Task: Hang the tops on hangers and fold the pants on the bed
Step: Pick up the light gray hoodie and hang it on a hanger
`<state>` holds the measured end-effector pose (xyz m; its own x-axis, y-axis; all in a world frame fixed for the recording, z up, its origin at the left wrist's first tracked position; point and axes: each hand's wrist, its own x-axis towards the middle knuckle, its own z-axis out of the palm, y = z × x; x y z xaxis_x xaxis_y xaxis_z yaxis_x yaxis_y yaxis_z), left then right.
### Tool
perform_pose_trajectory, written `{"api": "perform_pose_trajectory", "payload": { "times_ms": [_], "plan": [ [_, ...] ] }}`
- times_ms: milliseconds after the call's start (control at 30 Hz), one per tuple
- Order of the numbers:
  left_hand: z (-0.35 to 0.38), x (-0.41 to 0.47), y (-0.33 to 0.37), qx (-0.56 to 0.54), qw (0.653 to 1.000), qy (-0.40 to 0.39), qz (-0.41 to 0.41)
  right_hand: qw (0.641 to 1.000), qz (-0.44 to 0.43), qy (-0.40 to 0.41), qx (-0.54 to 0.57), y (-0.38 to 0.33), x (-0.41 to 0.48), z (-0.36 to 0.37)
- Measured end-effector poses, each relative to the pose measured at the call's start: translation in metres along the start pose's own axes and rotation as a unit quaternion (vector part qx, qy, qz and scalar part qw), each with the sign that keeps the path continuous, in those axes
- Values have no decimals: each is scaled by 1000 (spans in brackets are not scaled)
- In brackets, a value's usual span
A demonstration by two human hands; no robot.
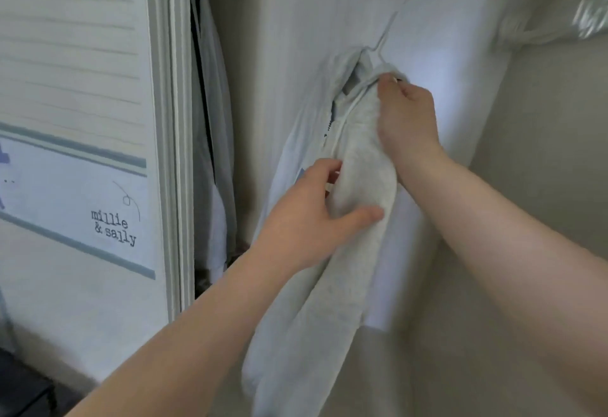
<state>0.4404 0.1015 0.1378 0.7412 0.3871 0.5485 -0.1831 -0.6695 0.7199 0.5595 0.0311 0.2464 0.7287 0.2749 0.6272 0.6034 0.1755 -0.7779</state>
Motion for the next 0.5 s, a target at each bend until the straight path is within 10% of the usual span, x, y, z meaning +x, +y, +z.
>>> {"api": "perform_pose_trajectory", "payload": {
  "times_ms": [500],
  "plan": [
    [-52, 186, 24, 254, 963, 60, 63, 995, -71, 70, -3, -76, 211, 65]
  ]
}}
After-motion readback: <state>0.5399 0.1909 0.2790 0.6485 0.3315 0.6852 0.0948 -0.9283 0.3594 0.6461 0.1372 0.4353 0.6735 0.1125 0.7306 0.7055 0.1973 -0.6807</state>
